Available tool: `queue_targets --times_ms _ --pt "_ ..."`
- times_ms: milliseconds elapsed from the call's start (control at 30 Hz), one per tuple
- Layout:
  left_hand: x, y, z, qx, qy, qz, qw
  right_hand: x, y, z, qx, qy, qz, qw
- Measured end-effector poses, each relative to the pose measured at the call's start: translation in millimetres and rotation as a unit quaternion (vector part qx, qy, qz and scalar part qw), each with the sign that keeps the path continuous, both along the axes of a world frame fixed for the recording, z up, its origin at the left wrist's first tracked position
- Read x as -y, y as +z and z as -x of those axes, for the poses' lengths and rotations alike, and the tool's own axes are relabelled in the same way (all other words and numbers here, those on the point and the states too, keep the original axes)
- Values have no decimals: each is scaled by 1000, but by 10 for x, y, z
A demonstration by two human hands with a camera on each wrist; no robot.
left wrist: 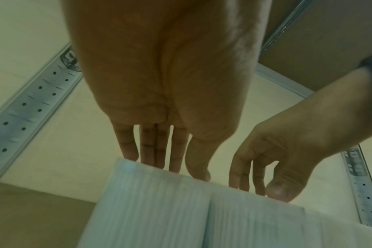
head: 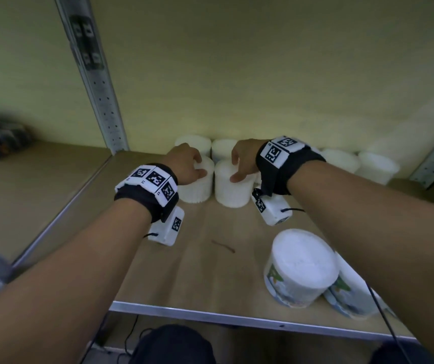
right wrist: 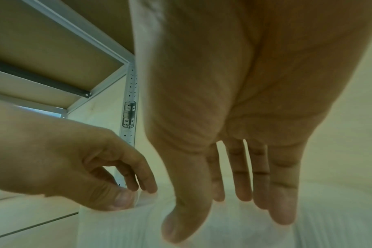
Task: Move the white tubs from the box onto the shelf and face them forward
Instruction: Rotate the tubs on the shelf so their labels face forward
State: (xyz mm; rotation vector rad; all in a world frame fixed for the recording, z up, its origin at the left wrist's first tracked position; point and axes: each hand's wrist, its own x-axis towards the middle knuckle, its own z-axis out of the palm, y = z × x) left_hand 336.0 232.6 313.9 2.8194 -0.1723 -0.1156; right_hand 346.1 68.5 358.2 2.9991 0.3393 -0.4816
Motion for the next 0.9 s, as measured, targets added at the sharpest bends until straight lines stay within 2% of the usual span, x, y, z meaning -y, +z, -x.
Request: queue_targets --times_ms 267,467,700,800,900 --pt "0 -11 15 10 -1 2 1000 -31 -46 0 8 -23 -27 999" --pt "-3 -21 29 12 4 8 1000 24 -19 61 18 26 -4 999" --pt "5 -27 36 13 6 15 1000 49 20 51 -4 31 -72 997" --pt "2 -32 39 14 7 20 1000 7 -3 30 33 22 -45 998" --pt "6 -35 47 17 5 20 1000 -7 -74 23 30 7 -19 999"
